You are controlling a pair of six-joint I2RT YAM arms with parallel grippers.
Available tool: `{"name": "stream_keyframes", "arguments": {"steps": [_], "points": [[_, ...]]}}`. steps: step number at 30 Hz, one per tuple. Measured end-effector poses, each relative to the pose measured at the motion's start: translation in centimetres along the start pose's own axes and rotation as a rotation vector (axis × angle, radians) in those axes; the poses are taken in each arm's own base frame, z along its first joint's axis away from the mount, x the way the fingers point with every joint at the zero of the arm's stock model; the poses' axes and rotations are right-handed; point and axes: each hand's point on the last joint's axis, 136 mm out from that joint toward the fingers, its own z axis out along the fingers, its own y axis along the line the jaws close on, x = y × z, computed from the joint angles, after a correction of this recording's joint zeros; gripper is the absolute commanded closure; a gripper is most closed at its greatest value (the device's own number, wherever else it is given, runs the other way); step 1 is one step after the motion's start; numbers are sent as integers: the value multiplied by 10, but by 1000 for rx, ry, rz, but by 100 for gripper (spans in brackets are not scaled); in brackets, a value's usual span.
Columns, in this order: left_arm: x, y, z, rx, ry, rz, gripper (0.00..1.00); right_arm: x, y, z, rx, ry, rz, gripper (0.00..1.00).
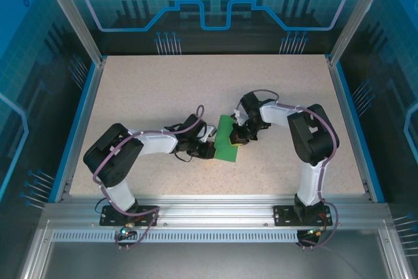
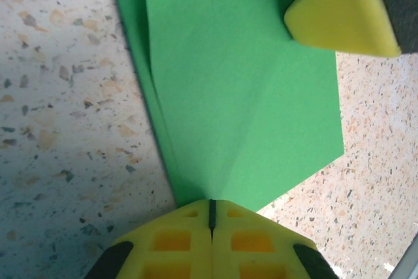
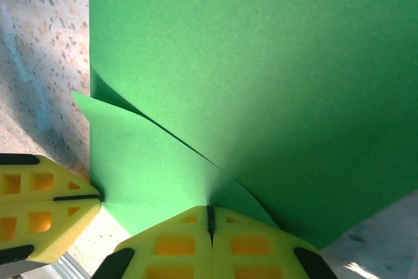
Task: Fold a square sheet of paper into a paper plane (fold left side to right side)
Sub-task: Fold the triangle a second time at the center of the table.
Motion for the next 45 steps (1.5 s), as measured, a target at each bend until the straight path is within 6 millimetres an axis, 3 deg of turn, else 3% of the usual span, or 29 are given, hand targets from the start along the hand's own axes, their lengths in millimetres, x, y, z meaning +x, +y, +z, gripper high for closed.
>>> {"name": "stream_keyframes", "arguments": {"steps": [10, 18, 25, 29, 36, 45], "points": [[0, 0, 0, 0, -2, 0, 100, -11, -27, -17, 4, -36, 57, 100], [3, -4, -13, -9, 10, -7, 100, -10, -26, -16, 4, -36, 55, 100], [-35, -33, -21, 56, -41, 40, 100, -9, -20, -12, -4, -46, 46, 100], [-49, -42, -8, 85, -27, 61, 100, -9, -20, -12, -5, -48, 50, 100], [-51, -44, 23, 95, 36, 82, 100, -9, -20, -12, -7, -50, 56, 100], [-54, -39, 34, 77, 48, 86, 100, -9, -20, -12, -9, -53, 57, 100]]}}
